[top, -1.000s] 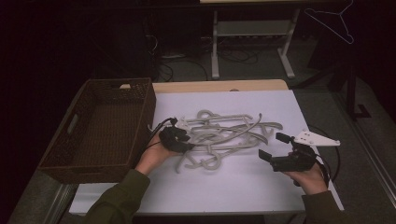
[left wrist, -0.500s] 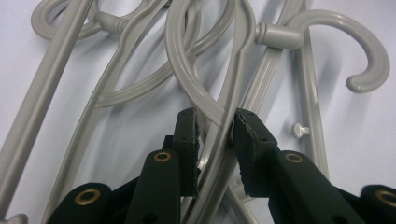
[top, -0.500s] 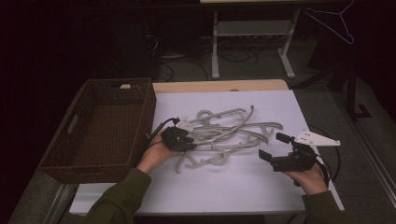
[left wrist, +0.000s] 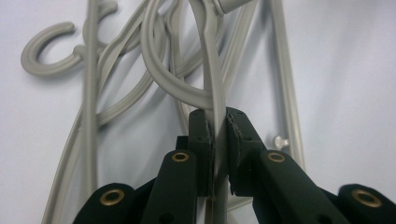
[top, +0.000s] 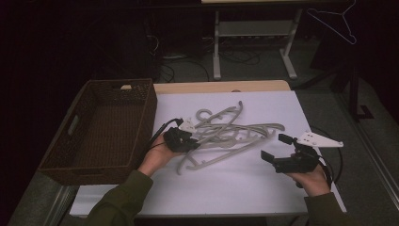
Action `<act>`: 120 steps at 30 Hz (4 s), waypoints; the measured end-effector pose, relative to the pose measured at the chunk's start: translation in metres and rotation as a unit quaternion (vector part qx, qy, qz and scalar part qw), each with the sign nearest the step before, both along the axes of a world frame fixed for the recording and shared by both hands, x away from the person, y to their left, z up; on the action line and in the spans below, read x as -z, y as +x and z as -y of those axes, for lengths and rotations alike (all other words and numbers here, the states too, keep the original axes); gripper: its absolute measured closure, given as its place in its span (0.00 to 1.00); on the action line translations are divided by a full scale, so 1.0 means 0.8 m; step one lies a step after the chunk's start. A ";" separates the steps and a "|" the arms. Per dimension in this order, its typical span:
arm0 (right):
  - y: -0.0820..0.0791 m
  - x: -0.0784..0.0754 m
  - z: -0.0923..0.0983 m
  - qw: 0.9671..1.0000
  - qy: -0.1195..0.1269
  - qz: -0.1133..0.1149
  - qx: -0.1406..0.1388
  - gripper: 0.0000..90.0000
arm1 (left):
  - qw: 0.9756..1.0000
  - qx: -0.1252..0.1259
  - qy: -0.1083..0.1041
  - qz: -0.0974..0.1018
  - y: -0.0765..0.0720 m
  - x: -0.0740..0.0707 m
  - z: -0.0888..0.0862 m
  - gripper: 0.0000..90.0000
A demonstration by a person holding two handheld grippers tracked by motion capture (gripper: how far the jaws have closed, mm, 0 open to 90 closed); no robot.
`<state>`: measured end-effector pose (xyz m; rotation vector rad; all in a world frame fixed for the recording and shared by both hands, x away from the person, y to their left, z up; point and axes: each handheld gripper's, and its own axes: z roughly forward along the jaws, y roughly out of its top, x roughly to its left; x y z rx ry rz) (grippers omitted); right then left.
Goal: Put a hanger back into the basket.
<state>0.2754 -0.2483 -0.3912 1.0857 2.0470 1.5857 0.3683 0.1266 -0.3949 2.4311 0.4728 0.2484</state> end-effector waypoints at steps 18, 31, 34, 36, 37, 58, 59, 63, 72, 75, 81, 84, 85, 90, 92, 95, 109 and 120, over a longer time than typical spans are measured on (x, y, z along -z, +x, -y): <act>-0.001 -0.001 -0.002 1.000 0.001 -0.002 0.000 0.01 | 0.999 0.012 -0.015 -0.033 -0.042 -0.010 0.037 0.90; 0.000 0.000 -0.002 1.000 0.000 -0.002 0.000 0.01 | 0.997 0.036 -0.019 -0.066 -0.041 0.014 0.050 0.67; 0.000 0.000 -0.002 1.000 0.000 -0.003 0.000 0.01 | 0.997 0.034 -0.036 -0.060 -0.039 0.000 0.045 0.63; 0.000 0.000 -0.002 1.000 -0.001 -0.002 0.000 0.01 | 0.997 0.020 -0.056 -0.049 -0.025 -0.017 0.037 0.62; 0.000 0.000 -0.002 1.000 -0.001 -0.002 0.000 0.01 | 0.997 0.020 -0.056 -0.049 -0.025 -0.017 0.037 0.62; 0.002 0.003 0.000 1.000 0.001 -0.006 -0.002 0.01 | 0.991 -0.125 0.023 -0.036 0.111 0.020 0.040 0.65; 0.002 0.003 -0.001 1.000 0.001 -0.007 -0.002 0.01 | 0.991 -0.127 0.028 -0.037 0.114 0.023 0.041 0.66; 0.001 0.003 -0.001 1.000 0.005 -0.007 -0.002 0.01 | 0.990 -0.132 0.027 -0.046 0.117 0.031 0.043 0.76; 0.002 0.004 0.000 1.000 0.002 -0.006 -0.004 0.01 | 0.985 -0.162 0.018 -0.050 0.117 0.033 0.045 0.81; 0.002 0.004 -0.001 1.000 0.002 -0.007 -0.005 0.01 | 0.984 -0.172 0.019 -0.046 0.117 0.030 0.042 0.83; 0.003 0.004 -0.002 1.000 0.002 -0.008 -0.006 0.01 | 0.983 -0.173 0.017 -0.056 0.120 0.034 0.035 0.88; 0.003 0.004 -0.002 1.000 0.004 -0.010 -0.004 0.01 | 0.982 -0.178 0.014 -0.053 0.120 0.033 0.034 0.89; 0.003 0.004 -0.002 1.000 0.004 -0.009 -0.005 0.01 | 0.983 -0.175 0.017 -0.052 0.120 0.032 0.034 0.90; 0.003 0.005 -0.003 1.000 0.004 -0.011 -0.006 0.01 | 0.982 -0.181 0.010 -0.055 0.114 0.027 0.033 0.90; 0.003 0.005 -0.004 1.000 0.004 -0.012 -0.007 0.01 | 0.982 -0.183 0.008 -0.057 0.109 0.022 0.029 0.90; 0.003 0.005 -0.006 1.000 0.003 -0.013 -0.010 0.01 | 0.981 -0.185 0.004 -0.057 0.102 0.018 0.025 0.90; 0.006 0.007 -0.021 1.000 -0.007 -0.019 -0.021 0.01 | 0.974 -0.215 -0.014 -0.068 0.045 0.026 -0.022 0.89; 0.007 0.007 -0.019 1.000 -0.007 -0.017 -0.021 0.01 | 0.990 -0.137 -0.019 -0.017 0.043 -0.008 0.007 0.66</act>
